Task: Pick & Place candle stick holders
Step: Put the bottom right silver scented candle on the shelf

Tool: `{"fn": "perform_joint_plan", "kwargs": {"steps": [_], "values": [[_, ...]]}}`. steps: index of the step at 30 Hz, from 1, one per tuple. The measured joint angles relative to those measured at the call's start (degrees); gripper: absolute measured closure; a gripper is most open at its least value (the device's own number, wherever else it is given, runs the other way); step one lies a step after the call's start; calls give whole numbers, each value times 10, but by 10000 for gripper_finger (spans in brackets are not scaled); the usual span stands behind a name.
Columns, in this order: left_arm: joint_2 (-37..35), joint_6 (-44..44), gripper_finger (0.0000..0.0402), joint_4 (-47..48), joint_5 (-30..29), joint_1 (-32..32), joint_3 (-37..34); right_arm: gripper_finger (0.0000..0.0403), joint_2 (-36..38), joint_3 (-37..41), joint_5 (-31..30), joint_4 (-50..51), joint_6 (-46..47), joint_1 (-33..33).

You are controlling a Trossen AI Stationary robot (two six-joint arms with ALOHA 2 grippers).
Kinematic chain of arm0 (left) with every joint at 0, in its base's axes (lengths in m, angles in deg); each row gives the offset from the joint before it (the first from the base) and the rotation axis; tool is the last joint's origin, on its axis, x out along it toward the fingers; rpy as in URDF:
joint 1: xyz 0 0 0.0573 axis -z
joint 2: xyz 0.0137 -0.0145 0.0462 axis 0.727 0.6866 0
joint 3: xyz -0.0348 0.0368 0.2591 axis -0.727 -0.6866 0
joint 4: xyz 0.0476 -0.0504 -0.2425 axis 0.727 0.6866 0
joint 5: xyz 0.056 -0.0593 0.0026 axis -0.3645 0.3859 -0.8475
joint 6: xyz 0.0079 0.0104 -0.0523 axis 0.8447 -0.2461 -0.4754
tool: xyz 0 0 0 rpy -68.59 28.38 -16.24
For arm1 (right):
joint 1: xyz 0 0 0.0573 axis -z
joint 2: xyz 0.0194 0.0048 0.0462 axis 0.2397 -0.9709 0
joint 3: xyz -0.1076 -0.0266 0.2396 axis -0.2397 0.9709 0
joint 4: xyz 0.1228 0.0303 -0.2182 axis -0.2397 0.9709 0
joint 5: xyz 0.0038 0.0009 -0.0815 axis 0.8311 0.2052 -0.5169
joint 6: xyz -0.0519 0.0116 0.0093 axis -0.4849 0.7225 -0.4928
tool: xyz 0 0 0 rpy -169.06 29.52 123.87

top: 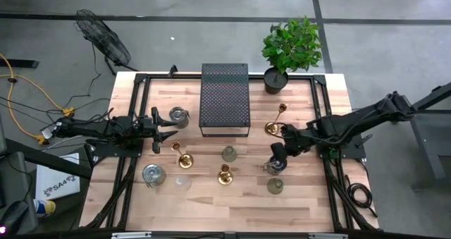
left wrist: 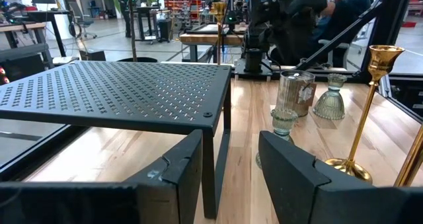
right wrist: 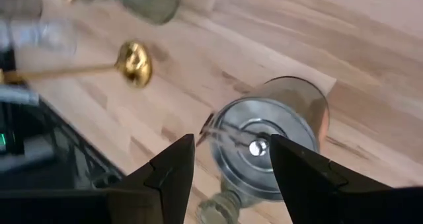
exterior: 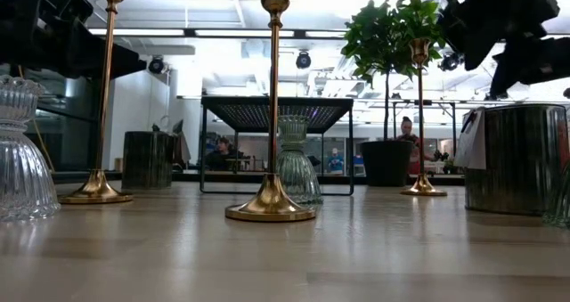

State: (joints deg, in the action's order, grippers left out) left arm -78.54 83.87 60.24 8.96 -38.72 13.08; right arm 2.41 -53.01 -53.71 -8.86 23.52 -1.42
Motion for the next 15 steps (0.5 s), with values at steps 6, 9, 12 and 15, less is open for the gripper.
{"fn": "perform_joint_plan", "kwargs": {"steps": [6, 9, 12, 15], "values": [[0, 0, 256, 0, 0, 0, 0, 189, -21, 0, 39, 0, -10, -13], [0, 0, 256, 0, 0, 0, 0, 161, -25, -2, 53, 0, -10, -24], [0, 0, 256, 0, 0, 0, 0, 128, -28, -21, 40, 13, -25, -35], [0, 0, 256, 0, 0, 0, 0, 99, -28, -47, 12, 43, -67, -43]]}}
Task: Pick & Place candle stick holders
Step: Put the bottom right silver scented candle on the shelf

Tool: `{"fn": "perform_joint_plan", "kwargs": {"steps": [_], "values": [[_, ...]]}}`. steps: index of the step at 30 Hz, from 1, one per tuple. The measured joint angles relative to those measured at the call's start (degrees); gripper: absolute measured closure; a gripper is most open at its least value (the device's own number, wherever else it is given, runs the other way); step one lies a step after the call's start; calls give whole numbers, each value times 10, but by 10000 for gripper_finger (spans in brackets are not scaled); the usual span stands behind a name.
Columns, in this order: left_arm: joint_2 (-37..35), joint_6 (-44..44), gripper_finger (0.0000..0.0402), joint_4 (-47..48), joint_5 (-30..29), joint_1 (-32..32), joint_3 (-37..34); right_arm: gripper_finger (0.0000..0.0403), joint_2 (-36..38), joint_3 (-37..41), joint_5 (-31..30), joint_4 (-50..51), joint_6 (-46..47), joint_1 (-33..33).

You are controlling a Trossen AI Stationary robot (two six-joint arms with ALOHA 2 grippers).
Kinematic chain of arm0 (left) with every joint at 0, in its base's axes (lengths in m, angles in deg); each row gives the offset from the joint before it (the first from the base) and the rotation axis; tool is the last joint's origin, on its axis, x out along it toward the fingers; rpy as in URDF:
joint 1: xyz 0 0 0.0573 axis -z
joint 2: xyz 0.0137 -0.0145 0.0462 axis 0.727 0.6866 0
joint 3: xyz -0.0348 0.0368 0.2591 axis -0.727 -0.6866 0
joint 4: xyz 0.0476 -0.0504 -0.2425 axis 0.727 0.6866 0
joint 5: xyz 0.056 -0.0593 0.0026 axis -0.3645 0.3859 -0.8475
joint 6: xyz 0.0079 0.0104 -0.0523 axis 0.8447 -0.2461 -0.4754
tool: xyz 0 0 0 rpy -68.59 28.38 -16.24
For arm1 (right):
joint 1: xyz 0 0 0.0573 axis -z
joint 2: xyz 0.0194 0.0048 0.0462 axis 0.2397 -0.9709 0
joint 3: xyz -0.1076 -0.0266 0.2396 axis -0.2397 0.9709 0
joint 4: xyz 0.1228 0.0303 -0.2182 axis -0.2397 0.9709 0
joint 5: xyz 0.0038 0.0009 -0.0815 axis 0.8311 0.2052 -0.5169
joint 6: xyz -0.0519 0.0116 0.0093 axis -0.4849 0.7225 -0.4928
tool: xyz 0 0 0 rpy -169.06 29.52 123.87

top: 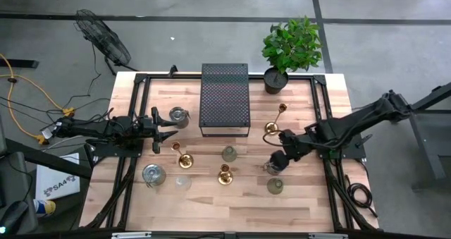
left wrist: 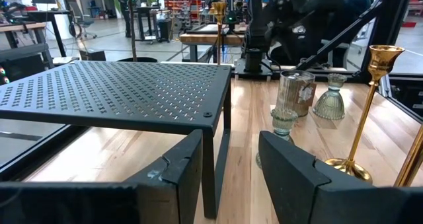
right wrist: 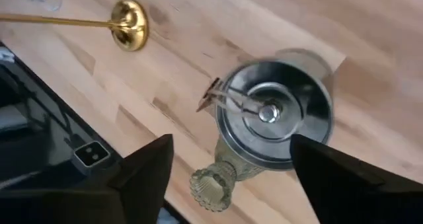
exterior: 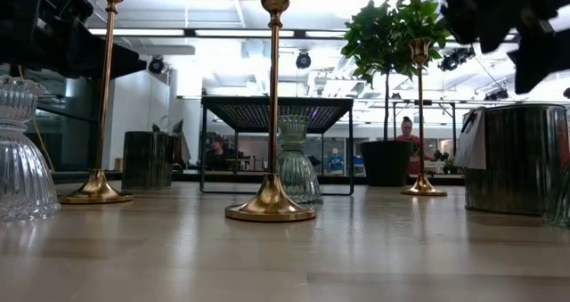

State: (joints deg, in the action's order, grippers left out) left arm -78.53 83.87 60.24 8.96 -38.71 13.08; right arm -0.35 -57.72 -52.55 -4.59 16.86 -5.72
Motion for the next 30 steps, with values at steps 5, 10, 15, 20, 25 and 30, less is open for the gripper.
{"fn": "perform_joint_plan", "kwargs": {"steps": [5, 10, 15, 20, 25, 30], "values": [[0, 0, 256, 0, 0, 0, 0, 86, -10, -64, -35, 94, -99, -8], [0, 0, 256, 0, 0, 0, 0, 93, -61, -138, -52, 203, -191, -9], [0, 0, 256, 0, 0, 0, 0, 93, -113, -189, -63, 254, -180, -8], [0, 0, 256, 0, 0, 0, 0, 93, -135, -192, -17, 239, -130, 1], [0, 0, 256, 0, 0, 0, 0, 93, -155, -192, 10, 243, -116, 3], [0, 0, 256, 0, 0, 0, 0, 93, -172, -192, 6, 251, -82, 3]]}}
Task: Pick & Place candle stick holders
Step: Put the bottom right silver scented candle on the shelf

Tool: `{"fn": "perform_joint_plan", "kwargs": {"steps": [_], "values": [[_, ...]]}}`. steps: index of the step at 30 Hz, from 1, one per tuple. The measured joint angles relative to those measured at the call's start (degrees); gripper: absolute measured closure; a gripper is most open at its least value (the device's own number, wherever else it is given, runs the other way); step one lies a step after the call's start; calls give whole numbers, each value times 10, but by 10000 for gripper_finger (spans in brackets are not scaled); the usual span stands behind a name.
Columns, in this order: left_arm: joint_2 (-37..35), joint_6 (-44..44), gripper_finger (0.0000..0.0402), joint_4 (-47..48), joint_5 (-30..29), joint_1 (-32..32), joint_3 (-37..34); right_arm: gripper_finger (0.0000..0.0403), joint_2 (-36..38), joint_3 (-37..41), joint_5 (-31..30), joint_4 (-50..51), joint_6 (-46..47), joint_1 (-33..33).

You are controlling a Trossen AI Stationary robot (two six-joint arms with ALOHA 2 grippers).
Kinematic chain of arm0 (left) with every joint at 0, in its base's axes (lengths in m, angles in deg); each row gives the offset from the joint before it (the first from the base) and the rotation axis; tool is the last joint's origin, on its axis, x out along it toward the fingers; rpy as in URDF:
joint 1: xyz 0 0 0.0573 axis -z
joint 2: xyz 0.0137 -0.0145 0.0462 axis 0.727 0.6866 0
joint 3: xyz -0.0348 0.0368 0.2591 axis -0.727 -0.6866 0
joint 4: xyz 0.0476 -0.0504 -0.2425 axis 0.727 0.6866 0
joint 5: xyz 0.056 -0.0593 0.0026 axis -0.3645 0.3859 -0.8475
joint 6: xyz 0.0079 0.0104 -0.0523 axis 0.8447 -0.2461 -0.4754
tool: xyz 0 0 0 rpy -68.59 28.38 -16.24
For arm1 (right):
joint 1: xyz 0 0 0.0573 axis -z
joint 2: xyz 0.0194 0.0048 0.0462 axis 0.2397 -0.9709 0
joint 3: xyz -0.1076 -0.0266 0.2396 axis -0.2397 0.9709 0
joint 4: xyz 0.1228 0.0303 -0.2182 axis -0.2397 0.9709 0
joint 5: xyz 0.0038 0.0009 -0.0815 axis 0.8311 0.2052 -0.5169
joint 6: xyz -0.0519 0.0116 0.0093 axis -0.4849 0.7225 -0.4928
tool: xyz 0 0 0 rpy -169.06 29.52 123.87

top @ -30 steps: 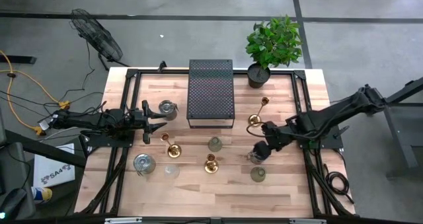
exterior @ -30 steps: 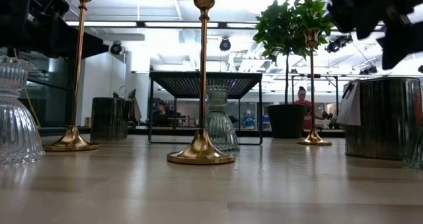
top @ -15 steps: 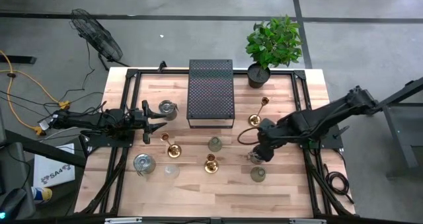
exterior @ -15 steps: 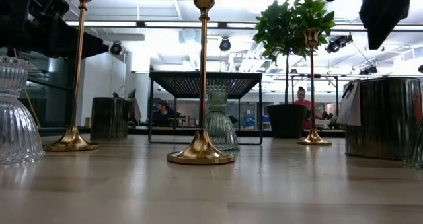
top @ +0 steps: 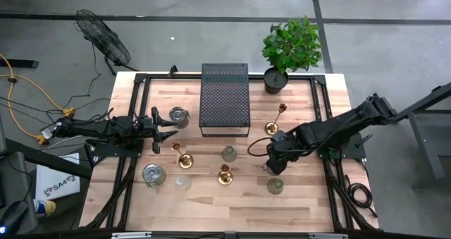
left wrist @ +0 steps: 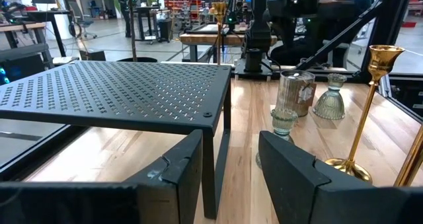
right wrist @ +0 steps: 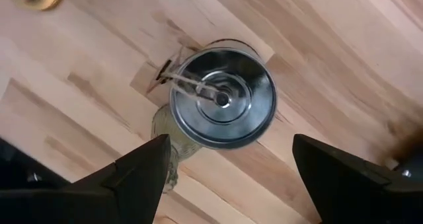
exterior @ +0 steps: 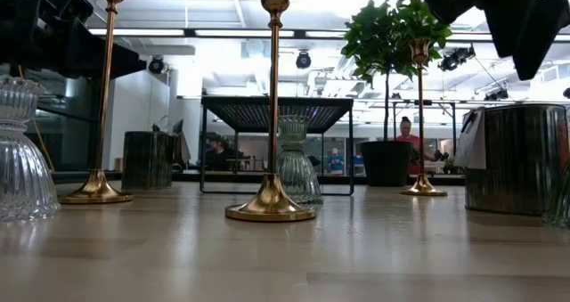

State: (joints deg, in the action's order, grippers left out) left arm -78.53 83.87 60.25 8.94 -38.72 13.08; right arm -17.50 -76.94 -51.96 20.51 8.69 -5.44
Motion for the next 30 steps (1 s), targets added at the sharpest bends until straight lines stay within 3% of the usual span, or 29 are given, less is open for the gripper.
{"fn": "perform_joint_plan", "kwargs": {"steps": [11, 20, 25, 30], "values": [[0, 0, 256, 0, 0, 0, 0, 90, -3, 0, -11, 4, 22, 3], [0, 0, 256, 0, 0, 0, 0, 12, -3, 23, -30, -22, 42, 14], [0, 0, 256, 0, 0, 0, 0, 7, -7, 53, 8, -76, 78, 15], [0, 0, 256, 0, 0, 0, 0, 8, -16, 53, 10, -73, 80, 14]]}}
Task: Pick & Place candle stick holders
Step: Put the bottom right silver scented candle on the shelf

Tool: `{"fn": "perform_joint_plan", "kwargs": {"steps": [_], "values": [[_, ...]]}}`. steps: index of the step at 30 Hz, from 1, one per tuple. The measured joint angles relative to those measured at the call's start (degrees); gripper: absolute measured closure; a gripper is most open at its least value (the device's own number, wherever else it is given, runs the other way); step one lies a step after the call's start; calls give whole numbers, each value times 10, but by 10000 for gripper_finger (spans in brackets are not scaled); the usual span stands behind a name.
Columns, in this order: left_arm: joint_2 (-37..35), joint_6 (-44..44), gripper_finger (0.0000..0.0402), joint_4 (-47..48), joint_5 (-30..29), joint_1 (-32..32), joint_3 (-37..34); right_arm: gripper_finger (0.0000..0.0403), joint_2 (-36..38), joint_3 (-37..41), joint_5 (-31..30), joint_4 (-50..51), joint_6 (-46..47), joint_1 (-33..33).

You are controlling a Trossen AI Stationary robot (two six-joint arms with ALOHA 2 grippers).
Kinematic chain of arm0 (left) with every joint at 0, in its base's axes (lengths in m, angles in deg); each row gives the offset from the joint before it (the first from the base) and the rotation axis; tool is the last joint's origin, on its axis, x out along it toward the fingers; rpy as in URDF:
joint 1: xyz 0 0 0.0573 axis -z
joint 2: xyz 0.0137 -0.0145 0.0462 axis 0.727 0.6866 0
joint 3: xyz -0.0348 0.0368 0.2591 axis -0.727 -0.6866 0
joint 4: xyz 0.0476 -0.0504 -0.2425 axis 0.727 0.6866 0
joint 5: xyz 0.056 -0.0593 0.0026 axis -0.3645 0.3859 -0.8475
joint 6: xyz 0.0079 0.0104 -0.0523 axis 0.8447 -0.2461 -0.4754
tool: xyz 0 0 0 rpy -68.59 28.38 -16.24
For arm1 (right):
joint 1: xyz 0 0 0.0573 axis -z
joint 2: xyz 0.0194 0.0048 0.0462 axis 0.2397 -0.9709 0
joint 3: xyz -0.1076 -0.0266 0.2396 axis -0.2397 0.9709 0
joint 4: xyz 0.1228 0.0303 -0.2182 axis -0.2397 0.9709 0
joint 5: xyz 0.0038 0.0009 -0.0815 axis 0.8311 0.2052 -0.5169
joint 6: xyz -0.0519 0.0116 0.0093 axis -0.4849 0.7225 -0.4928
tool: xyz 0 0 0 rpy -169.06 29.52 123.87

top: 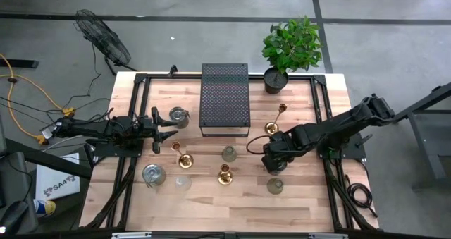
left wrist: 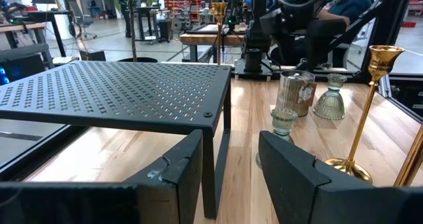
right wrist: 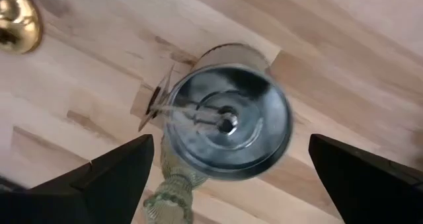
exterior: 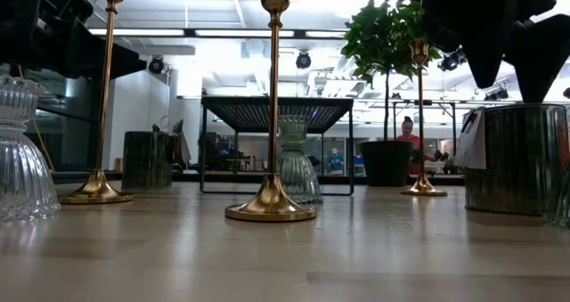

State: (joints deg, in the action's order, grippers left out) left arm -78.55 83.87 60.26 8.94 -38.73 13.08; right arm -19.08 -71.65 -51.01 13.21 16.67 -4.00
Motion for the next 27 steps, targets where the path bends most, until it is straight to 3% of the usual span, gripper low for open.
{"fn": "perform_joint_plan", "kwargs": {"steps": [17, 27], "values": [[0, 0, 256, 0, 0, 0, 0, 8, -43, 2, -2, -18, 0, 3], [0, 0, 256, 0, 0, 0, 0, 11, -88, 2, 37, -41, -34, 3]]}}
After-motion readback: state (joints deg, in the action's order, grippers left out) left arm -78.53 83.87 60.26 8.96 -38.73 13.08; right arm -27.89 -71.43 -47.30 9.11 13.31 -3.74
